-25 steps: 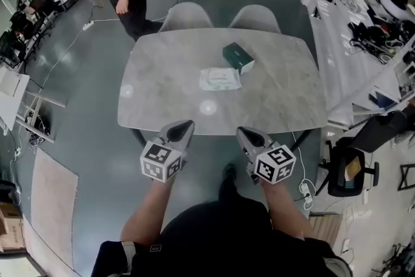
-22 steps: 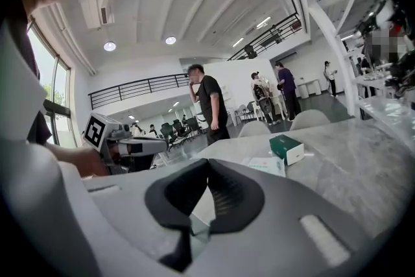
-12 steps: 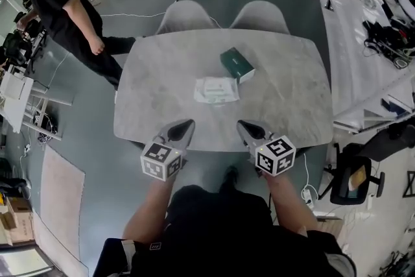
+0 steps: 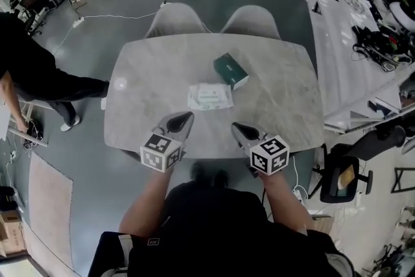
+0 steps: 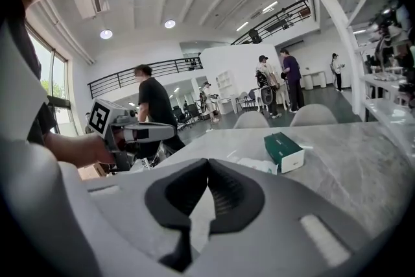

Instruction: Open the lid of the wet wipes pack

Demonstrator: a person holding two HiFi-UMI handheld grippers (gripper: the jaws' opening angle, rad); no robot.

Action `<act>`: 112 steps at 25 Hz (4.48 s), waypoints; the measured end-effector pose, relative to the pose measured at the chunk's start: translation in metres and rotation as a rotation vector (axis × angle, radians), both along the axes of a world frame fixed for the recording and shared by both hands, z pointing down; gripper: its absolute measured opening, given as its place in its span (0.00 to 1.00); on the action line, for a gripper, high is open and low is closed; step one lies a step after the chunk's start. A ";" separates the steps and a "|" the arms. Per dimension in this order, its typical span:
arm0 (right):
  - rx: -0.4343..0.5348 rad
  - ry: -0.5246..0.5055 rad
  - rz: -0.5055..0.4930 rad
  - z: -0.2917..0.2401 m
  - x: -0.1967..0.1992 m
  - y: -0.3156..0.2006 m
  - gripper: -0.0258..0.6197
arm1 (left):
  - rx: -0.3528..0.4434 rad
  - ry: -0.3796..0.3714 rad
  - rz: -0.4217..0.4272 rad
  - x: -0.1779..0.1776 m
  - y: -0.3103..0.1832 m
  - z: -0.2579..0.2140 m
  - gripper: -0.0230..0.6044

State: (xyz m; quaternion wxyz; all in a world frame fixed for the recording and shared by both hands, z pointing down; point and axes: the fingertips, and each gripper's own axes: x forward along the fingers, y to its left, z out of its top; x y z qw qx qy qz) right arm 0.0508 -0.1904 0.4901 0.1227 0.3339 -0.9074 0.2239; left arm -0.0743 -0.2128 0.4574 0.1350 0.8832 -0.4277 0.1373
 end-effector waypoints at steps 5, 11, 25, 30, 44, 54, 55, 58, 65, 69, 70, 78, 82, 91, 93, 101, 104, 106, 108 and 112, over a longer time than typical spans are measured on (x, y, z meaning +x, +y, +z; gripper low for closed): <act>0.004 0.041 0.030 -0.001 -0.031 -0.018 0.04 | 0.004 -0.003 0.072 -0.022 -0.016 0.005 0.05; -0.005 0.104 0.032 0.008 -0.061 -0.033 0.04 | 0.004 -0.026 0.106 -0.047 -0.045 0.018 0.05; -0.135 0.259 -0.042 0.112 -0.057 -0.110 0.05 | -0.175 -0.227 0.304 0.002 -0.112 0.137 0.23; -0.181 0.324 -0.083 0.148 -0.053 -0.131 0.05 | -0.215 -0.348 0.393 0.021 -0.124 0.169 0.24; -0.266 0.470 -0.148 0.220 -0.046 -0.154 0.09 | -0.156 -0.678 0.627 0.053 -0.150 0.231 0.32; -0.275 0.485 -0.184 0.232 -0.048 -0.157 0.06 | -0.156 -0.777 0.659 0.055 -0.156 0.251 0.34; -0.276 0.485 -0.184 0.233 -0.048 -0.157 0.06 | -0.150 -0.792 0.660 0.055 -0.155 0.252 0.35; -0.268 0.493 -0.180 0.233 -0.048 -0.156 0.05 | -0.131 -0.831 0.660 0.058 -0.155 0.255 0.35; -0.250 0.517 -0.171 0.233 -0.049 -0.156 0.05 | -0.132 -0.855 0.681 0.057 -0.158 0.252 0.33; -0.250 0.503 -0.165 0.236 -0.050 -0.158 0.05 | -0.088 -0.857 0.692 0.058 -0.158 0.249 0.29; -0.252 0.500 -0.161 0.236 -0.049 -0.158 0.05 | -0.079 -0.853 0.701 0.059 -0.158 0.247 0.26; -0.280 0.452 -0.142 0.236 -0.047 -0.156 0.05 | -0.077 -0.842 0.785 0.064 -0.151 0.235 0.24; -0.294 0.428 -0.147 0.235 -0.047 -0.157 0.05 | -0.092 -0.812 0.766 0.063 -0.152 0.232 0.24; -0.292 0.435 -0.161 0.238 -0.046 -0.158 0.05 | -0.170 -0.835 0.741 0.068 -0.157 0.251 0.27; -0.298 0.429 -0.167 0.238 -0.047 -0.158 0.05 | -0.179 -0.821 0.730 0.067 -0.157 0.251 0.27; -0.297 0.410 -0.164 0.240 -0.045 -0.160 0.05 | -0.184 -0.677 0.638 0.065 -0.178 0.215 0.25; -0.306 0.404 -0.166 0.240 -0.044 -0.159 0.05 | -0.140 -0.685 0.591 0.058 -0.196 0.202 0.15; -0.311 0.398 -0.163 0.239 -0.044 -0.158 0.05 | -0.137 -0.675 0.540 0.049 -0.211 0.196 0.14; -0.310 0.391 -0.157 0.239 -0.043 -0.158 0.05 | -0.158 -0.656 0.499 0.041 -0.224 0.196 0.13; -0.300 0.376 -0.147 0.239 -0.041 -0.160 0.05 | -0.205 -0.629 0.450 0.034 -0.246 0.210 0.13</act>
